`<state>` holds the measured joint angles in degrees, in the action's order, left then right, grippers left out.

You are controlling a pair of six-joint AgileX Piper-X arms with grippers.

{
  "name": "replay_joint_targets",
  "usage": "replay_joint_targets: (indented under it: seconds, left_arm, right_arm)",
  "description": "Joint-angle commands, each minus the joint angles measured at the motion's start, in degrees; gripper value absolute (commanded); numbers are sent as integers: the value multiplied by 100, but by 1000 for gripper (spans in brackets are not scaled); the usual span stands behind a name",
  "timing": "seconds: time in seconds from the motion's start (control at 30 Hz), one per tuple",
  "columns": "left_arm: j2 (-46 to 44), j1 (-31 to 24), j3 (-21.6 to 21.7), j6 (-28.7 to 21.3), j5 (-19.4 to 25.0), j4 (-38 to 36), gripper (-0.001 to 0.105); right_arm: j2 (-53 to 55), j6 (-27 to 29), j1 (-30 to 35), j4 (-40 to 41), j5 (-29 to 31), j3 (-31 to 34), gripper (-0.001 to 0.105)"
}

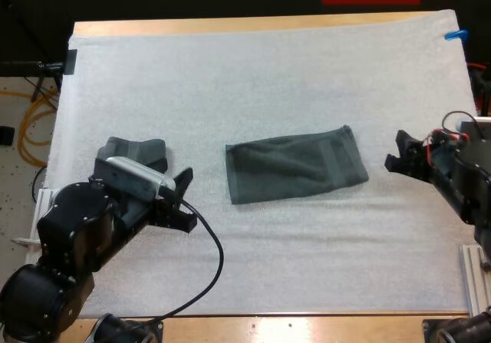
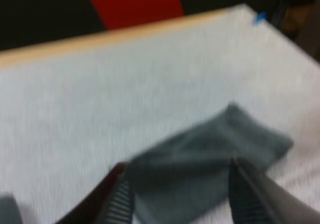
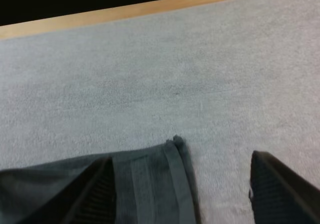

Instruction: Pick towel from pile fold and stack

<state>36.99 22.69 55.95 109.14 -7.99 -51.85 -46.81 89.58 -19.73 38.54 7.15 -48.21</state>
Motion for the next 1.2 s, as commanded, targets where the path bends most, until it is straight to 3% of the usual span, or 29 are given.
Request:
replay_joint_targets:
  seconds: [0.0, 0.07, 0.33, 0.5, 0.73, 0.9, 1.0, 1.17]
  left_arm:
    - [-13, 7, 26, 79, 7, -236, 54]
    - [-13, 7, 26, 134, 7, -415, 59]
    - [-13, 7, -46, 252, 7, -350, 59]
    - [-13, 7, -79, 252, 7, -350, 59]
    - [126, 7, -269, 289, -464, -350, 59]
    - [446, 7, -395, 505, -936, -350, 59]
    - [663, 7, -393, 505, -1222, -321, 59]
    - [862, 7, -393, 505, -1339, -309, 59]
  right_arm:
    - [88, 70, 21, 150, 39, -56, 57]
    - [144, 70, 21, 275, 39, -56, 57]
    - [-150, 69, 21, 449, 227, -56, 57]
    - [-938, 58, 49, 366, 129, -120, 57]
    - [-2255, 19, 640, 366, -1023, -563, 57]
    - [-3317, 83, 1307, 340, -2252, -945, 57]
    - [-3899, 269, 1501, 150, -2610, -1071, 57]
    - [-4570, 673, 1496, -190, -2650, -1179, 57]
